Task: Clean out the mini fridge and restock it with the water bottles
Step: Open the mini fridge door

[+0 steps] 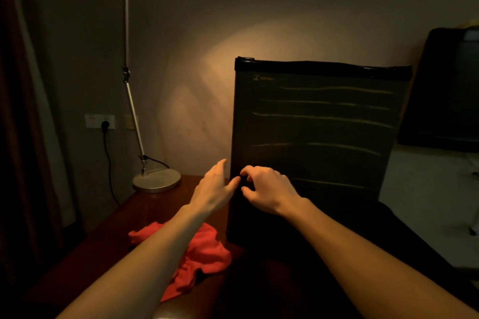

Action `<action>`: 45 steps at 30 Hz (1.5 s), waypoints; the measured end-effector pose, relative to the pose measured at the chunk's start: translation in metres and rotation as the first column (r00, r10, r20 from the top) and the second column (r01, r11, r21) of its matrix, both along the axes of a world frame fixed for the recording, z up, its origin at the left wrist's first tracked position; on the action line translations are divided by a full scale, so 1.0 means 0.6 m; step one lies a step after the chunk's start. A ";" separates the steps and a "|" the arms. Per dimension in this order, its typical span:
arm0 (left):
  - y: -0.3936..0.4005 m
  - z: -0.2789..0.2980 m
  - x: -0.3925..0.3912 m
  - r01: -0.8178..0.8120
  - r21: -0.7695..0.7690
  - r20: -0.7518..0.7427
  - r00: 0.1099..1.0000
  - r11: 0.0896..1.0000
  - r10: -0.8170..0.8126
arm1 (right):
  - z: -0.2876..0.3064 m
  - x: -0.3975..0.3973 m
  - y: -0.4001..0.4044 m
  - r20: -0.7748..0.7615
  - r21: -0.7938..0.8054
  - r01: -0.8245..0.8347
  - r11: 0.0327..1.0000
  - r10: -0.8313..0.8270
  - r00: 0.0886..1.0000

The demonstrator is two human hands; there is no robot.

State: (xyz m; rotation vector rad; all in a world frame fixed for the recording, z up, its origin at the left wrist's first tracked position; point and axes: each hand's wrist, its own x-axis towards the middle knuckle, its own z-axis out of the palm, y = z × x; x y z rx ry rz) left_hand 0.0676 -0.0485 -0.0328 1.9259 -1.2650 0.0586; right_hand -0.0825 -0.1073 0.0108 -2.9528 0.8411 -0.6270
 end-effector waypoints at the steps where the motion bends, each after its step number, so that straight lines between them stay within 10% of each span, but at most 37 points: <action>1: -0.006 0.004 0.001 0.047 -0.045 -0.038 0.998 0.998 -0.048 | 0.002 0.005 -0.001 0.007 -0.012 -0.001 1.000 0.001 1.000; 9: -0.045 0.020 0.008 0.229 -0.145 -0.186 0.949 0.962 -0.254 | 0.015 0.013 -0.013 0.021 0.023 0.040 0.999 -0.040 0.999; 27: 0.032 0.014 -0.075 0.133 -0.119 -0.130 0.980 0.984 -0.148 | -0.006 -0.073 0.098 0.233 -0.154 -0.119 0.981 0.153 0.960; 32: 0.101 -0.001 -0.101 0.190 -0.350 -0.342 0.886 0.917 -0.314 | -0.014 -0.109 0.171 0.233 -0.158 -0.165 0.974 0.199 0.952; 36: 0.151 0.006 -0.147 0.334 -0.424 -0.230 0.859 0.842 -0.457 | -0.012 -0.137 0.218 0.210 -0.220 -0.192 0.956 0.239 0.948; 45: 0.174 0.052 -0.269 0.717 -0.213 -0.145 0.649 0.664 -0.747 | -0.034 -0.280 0.284 0.359 -0.423 0.065 0.904 0.101 0.928</action>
